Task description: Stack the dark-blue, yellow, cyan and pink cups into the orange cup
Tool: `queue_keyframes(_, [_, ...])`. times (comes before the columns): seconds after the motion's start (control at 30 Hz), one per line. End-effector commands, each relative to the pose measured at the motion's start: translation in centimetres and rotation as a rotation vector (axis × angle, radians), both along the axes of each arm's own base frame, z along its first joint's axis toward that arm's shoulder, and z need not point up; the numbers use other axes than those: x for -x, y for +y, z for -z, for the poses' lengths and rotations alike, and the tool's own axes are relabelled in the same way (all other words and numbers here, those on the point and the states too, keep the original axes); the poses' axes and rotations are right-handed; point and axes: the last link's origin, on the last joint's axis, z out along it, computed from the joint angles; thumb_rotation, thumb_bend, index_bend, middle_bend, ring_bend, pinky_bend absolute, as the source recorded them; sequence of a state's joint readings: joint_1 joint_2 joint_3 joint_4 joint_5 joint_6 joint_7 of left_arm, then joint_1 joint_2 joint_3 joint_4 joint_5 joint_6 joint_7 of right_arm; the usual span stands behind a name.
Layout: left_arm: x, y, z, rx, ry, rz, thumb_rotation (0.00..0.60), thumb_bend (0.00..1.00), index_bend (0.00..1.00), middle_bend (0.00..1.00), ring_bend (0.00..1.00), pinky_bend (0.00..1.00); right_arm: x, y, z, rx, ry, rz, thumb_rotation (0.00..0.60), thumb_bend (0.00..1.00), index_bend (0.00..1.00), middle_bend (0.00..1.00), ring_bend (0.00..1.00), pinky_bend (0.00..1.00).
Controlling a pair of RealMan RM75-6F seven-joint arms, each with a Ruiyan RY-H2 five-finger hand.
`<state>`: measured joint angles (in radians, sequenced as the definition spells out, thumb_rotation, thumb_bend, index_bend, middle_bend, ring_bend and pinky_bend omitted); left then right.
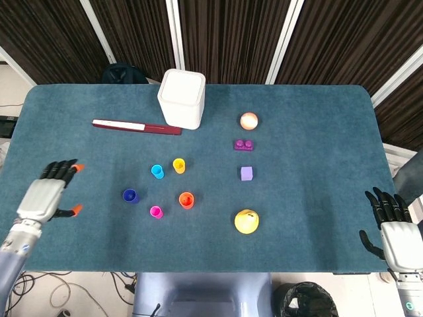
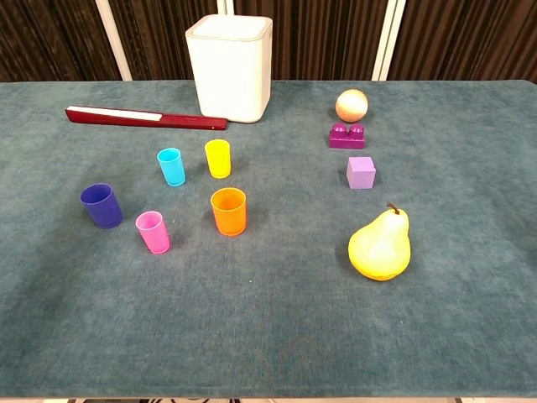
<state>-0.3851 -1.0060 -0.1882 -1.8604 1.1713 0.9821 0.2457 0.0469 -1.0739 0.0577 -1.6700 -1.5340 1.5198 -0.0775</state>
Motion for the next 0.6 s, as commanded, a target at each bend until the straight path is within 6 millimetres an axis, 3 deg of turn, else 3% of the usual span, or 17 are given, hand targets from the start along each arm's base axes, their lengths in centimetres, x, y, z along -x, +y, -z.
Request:
queue_keyframes(0.03, [-2.2,1.8,1.2,0.064,-0.001,0.025,0.600,0.19,0.13,0.03,0.00,0.00,0.0,0.0,0.0,0.002,-0.002,0.002,0.600,0.42,0.04,0.00,0.06,0.00])
queue_keyframes(0.33, [-4.0,4.3,4.6,0.172,0.063,0.015,0.600,0.19,0.13,0.04,0.00,0.00,0.1,0.0,-0.1,0.005,-0.006,0.005,0.600,0.42,0.04,0.00,0.06,0.00])
queue_keyframes(0.6, [-5.0,4.7,7.8,0.235,0.110,-0.001,0.600,0.19,0.16,0.04,0.00,0.00,0.2,-0.1,-0.4,0.016,-0.009,0.010,0.600,0.42,0.04,0.00,0.06,0.00])
